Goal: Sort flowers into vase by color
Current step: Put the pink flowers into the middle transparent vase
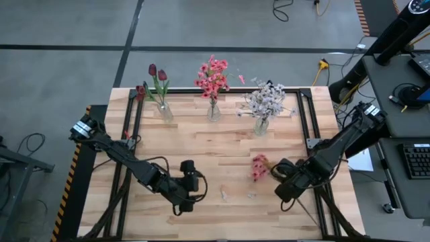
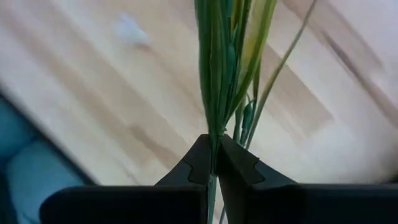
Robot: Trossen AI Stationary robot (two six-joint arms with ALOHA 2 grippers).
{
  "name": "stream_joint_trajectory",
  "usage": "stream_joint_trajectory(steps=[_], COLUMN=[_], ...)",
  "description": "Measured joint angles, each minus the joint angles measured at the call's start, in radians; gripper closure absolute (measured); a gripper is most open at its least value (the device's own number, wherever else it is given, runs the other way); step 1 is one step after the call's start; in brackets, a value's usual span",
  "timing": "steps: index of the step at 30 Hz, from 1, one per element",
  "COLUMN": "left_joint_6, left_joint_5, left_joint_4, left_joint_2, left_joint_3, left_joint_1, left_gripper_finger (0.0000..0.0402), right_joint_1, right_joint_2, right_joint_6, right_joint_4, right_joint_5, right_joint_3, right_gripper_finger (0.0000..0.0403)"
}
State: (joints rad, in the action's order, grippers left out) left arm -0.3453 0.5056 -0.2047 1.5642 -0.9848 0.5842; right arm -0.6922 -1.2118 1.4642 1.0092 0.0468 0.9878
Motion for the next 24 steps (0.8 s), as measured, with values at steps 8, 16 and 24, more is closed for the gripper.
stream_joint_trajectory(steps=[8, 16, 24], left_joint_6=[0.185, 0.289, 0.426], left_joint_5=[-0.003, -0.053, -0.052], left_joint_4=[0.244, 0.820, 1.069], left_joint_2=[0.000, 0.000, 0.000], left_joint_3=[0.060, 0.288, 0.348], left_joint_1=[-0.008, -0.078, -0.162], left_gripper_finger=[0.0091, 0.0091, 0.0091], right_joint_1=[-0.017, 0.007, 0.116], right_joint_2=[0.000, 0.000, 0.000], right_joint_6=[-0.432, -1.028, -1.483], right_joint_4=[-0.207, -0.697, -1.343], right_joint_5=[0.334, 0.529, 0.483], right_joint_3=[0.138, 0.097, -0.072], right_gripper_finger=[0.0390, 0.0390, 0.0390])
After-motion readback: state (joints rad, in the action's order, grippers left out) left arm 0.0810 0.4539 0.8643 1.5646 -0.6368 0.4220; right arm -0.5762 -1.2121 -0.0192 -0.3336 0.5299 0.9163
